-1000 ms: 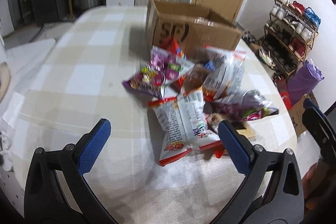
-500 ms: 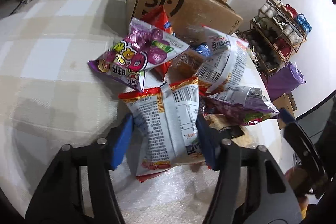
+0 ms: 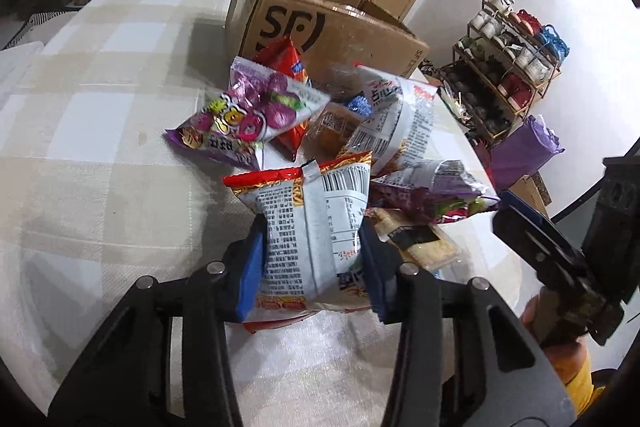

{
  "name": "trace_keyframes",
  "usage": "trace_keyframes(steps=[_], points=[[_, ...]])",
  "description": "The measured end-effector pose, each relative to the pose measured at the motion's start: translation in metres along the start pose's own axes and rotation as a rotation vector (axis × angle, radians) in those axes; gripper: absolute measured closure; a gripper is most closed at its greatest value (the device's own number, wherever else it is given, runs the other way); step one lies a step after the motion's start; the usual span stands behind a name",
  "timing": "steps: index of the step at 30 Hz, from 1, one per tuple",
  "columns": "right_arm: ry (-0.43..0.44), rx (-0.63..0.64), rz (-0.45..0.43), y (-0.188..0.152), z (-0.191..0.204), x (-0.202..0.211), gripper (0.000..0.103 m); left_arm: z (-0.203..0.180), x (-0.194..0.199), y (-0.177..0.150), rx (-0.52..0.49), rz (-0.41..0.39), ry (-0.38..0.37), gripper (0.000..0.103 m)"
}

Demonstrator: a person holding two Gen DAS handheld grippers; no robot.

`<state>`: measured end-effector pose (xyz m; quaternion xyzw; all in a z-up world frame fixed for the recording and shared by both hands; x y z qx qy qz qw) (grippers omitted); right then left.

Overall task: Organize snacks
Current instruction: 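Grasp the white chip bag with the left gripper while the right gripper grasps a white-purple bag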

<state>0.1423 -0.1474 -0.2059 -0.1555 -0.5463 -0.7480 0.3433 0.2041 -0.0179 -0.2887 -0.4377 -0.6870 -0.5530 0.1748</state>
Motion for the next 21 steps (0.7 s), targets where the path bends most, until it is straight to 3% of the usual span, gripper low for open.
trace_keyframes(steps=[11,17,20,21], points=[[0.022,-0.034,0.114,0.001,-0.008,-0.049,0.003,0.017,0.067,0.011,0.027,-0.097,-0.002,0.063],[0.071,-0.046,0.174,-0.009,-0.001,-0.069,0.030,0.022,0.082,0.009,0.029,-0.112,0.005,0.063],[0.069,-0.036,0.165,-0.010,0.001,-0.070,0.036,0.024,0.088,0.005,0.028,-0.116,0.013,0.063],[0.075,-0.031,0.157,-0.009,0.002,-0.069,0.044,0.025,0.089,0.005,0.029,-0.117,0.014,0.063]])
Point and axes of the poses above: each gripper's, at about its wrist camera, not at the fingertips, and x roughly against the way its jaws point, z to its left, y to its top, the point moved 10 cm from there along -x, roughly the way its jaws point, and after that the axes turned 7 degrees about -x, right-handed, at the moved point
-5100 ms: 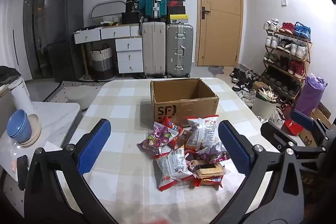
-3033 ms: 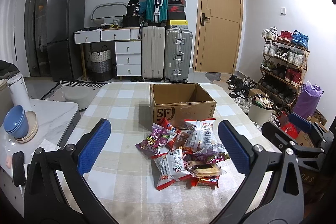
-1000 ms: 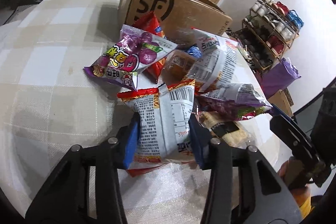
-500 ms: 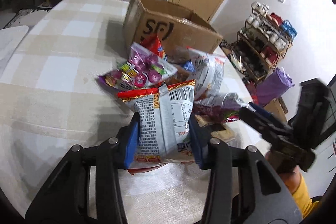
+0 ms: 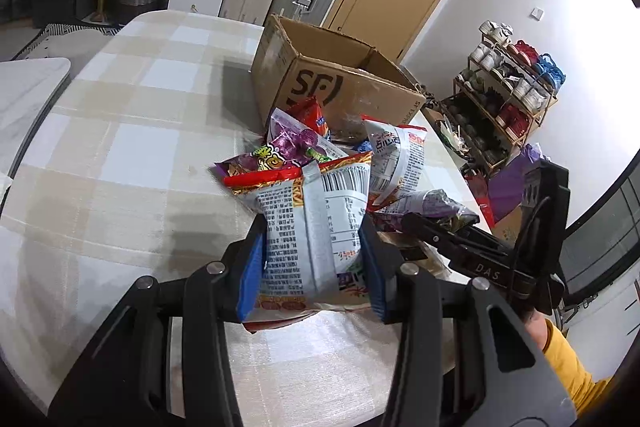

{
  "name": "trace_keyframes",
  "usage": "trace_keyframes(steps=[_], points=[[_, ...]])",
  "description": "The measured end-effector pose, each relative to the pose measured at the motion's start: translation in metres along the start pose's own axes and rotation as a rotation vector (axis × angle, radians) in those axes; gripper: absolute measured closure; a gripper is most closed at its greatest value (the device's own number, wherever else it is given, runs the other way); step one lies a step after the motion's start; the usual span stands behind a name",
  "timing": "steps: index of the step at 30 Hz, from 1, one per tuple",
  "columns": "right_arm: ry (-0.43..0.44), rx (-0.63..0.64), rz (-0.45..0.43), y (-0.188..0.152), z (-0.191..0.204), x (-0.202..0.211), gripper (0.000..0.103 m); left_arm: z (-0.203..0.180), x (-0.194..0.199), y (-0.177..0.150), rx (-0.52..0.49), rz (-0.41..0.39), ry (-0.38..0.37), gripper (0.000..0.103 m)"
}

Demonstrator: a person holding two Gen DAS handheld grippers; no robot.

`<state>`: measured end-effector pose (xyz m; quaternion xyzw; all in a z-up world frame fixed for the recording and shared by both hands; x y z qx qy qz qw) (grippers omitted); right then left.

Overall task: Organize snacks
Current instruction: 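Grasp the white chip bag with the left gripper while the right gripper grasps a white-purple bag, then carry both bags over the SF box and open both grippers to drop them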

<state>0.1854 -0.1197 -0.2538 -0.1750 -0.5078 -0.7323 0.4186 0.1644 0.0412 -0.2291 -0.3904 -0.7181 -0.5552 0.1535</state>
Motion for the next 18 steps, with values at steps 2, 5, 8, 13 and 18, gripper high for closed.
trace_keyframes(steps=[2,5,8,13,18], points=[[-0.004,0.016,-0.016,0.001,0.002,0.004,0.045,0.000,0.002,0.001,0.000,-0.003,0.001,0.063],[0.009,0.011,-0.033,0.001,0.004,0.011,0.047,-0.002,0.008,0.002,-0.004,-0.013,0.002,0.063],[0.019,0.003,-0.057,0.002,0.004,0.024,0.047,-0.004,0.015,0.004,-0.013,-0.025,0.005,0.063],[0.043,0.013,-0.110,0.003,0.010,0.055,0.047,-0.012,0.033,0.009,-0.027,-0.052,0.003,0.063],[0.088,0.035,-0.178,0.016,0.026,0.094,0.047,-0.023,0.052,0.018,-0.058,-0.076,-0.004,0.063]])
Point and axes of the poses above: each gripper's, at about its wrist camera, not at the fingertips, and x roughly against the way its jaws point, z to its left, y to its top, the point moved 10 cm from there along -x, roughly the way its jaws point, and after that the axes turned 7 degrees about -x, right-handed, at the moved point
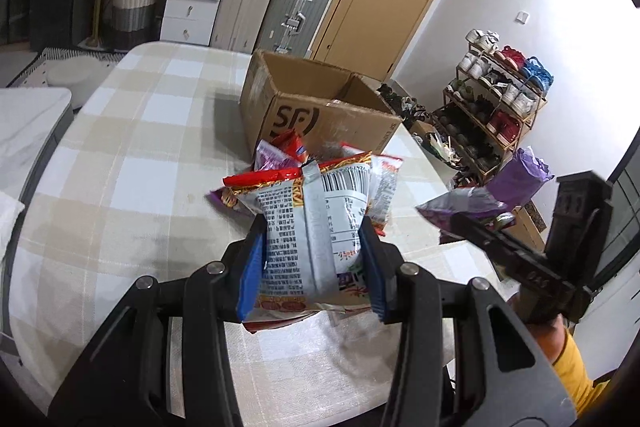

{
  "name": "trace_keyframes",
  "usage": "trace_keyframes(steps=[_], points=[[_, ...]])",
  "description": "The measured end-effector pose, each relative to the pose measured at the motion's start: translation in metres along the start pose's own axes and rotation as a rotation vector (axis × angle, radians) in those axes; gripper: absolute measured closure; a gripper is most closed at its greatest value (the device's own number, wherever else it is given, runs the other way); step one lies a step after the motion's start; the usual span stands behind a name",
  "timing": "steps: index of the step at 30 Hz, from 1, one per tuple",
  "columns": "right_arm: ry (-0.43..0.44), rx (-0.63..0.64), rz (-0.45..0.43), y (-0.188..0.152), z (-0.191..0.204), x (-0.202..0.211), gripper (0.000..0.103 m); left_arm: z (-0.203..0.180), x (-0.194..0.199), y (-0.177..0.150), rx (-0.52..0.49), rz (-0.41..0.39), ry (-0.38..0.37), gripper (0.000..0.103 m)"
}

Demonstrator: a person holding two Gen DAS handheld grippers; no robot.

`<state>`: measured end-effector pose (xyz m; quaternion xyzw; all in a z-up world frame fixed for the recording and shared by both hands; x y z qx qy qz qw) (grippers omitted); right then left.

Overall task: Organize snacks
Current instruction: 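Carry both bags over the SF box and open both grippers to drop them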

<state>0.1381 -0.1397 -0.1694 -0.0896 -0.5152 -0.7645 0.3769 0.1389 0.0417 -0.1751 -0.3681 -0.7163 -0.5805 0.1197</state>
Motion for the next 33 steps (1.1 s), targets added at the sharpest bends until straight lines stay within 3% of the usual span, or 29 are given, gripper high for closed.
trace_keyframes(steps=[7,13,18,23,33], points=[[0.106,0.027,-0.070,0.051,0.033,0.039,0.047,-0.010,0.016,0.032,-0.018,-0.032,-0.023,0.063],[0.181,0.034,-0.067,0.108,0.050,0.036,0.047,-0.016,0.019,0.090,-0.018,-0.071,-0.041,0.063],[0.203,0.041,-0.041,0.148,0.058,0.005,0.047,-0.014,0.005,0.139,-0.026,-0.074,-0.021,0.063],[0.193,0.018,0.019,0.176,0.048,-0.043,0.047,-0.009,-0.033,0.177,-0.017,-0.020,-0.015,0.062],[0.072,-0.010,0.166,0.185,0.002,-0.143,0.047,0.012,-0.149,0.203,0.037,0.157,-0.015,0.062]])
Point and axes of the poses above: each gripper's, at about its wrist camera, not at the fingertips, and x roughly against the way its jaws point, z to its left, y to its top, the point moved 10 cm from there along -x, roughly the way its jaws point, and after that the axes turned 7 degrees about -x, right-handed, at the moved point
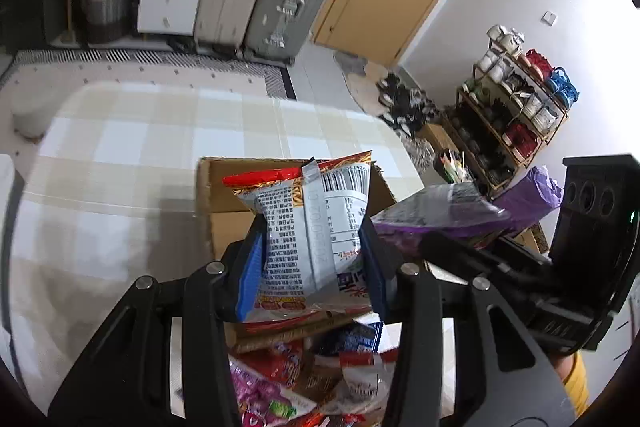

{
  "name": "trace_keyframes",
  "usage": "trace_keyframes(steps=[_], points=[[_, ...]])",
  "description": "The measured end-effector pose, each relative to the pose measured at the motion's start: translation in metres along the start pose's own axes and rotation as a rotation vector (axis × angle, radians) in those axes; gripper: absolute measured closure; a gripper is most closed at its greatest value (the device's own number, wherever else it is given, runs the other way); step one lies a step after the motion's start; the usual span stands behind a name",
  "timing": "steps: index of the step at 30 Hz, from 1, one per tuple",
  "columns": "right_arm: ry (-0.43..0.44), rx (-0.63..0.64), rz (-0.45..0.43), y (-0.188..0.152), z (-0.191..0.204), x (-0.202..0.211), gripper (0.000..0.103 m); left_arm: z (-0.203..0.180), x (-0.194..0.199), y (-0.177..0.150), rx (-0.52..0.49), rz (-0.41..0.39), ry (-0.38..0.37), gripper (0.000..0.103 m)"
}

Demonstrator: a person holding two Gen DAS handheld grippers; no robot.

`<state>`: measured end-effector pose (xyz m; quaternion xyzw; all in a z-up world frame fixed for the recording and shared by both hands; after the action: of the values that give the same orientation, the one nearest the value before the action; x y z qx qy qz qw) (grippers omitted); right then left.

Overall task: Organize snacks
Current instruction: 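Carry both bags over the SF box and open both grippers to drop them, then withdraw both grippers from the box back toward the snack pile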

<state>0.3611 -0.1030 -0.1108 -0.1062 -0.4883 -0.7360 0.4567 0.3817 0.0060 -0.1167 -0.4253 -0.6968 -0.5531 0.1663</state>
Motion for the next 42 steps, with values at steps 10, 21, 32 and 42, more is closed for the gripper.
trace_keyframes(steps=[10,21,32,42], points=[[-0.100,0.051,0.122,-0.010,-0.043,-0.060,0.047,0.027,-0.085,-0.001,0.033,0.111,-0.005,0.062],[-0.131,0.094,0.172,-0.024,-0.054,-0.081,0.046,0.035,-0.132,-0.013,0.009,0.158,0.031,0.062],[-0.166,0.123,0.185,-0.033,-0.049,-0.079,0.034,0.037,-0.119,-0.011,0.039,0.129,0.068,0.030],[-0.155,0.077,0.105,-0.022,-0.044,-0.041,0.030,0.025,-0.078,-0.019,0.074,0.081,0.087,0.025]])
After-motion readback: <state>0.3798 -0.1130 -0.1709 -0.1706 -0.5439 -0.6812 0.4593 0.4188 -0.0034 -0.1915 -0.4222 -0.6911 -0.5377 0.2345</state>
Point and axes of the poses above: each gripper's, at about its wrist camera, not at the fingertips, and x roughly against the way its jaws point, z to its left, y to its top, the point moved 10 cm from there along -x, roughly the way its jaws point, and after that the axes turned 7 degrees about -x, right-handed, at the moved point
